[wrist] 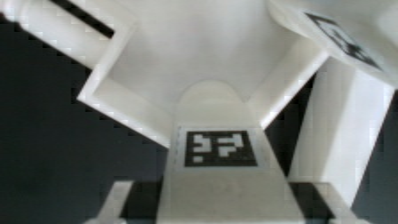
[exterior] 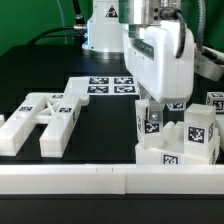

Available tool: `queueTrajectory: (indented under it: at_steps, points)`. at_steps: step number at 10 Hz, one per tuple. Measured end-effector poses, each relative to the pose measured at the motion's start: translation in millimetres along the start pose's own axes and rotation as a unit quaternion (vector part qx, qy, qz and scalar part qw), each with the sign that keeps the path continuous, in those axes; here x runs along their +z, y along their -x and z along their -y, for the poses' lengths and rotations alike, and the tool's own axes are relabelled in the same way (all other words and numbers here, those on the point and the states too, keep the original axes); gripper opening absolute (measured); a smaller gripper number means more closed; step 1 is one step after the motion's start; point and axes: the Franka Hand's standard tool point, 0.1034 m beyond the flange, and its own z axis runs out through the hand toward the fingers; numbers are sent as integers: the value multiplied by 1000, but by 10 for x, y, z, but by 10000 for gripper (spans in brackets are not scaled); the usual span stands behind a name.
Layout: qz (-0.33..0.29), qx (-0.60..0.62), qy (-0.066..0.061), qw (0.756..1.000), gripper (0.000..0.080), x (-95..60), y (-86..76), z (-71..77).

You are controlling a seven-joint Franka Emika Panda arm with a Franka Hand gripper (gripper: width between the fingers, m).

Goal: Assemble chair

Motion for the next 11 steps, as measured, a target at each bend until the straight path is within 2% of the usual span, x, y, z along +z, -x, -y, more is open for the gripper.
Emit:
queueTrajectory:
  at_steps: [1,2,3,4,5,7,9,11]
  points:
    - [0,14,0,1000,291,-1,3,1]
    - [1,41,0,999,348,1,10,-1]
    - [1,30,0,1000,483,2,10,-2]
    - [1,14,0,1000,483,3,10,-3]
    - [2,6,1,1000,612,2,13,-5]
    - [1,-57,1,998,638,4,15,-8]
    - [-2,-166,2,986,648,1,-12,-5]
    - [-3,-218,3,976,649,4,-14,-8]
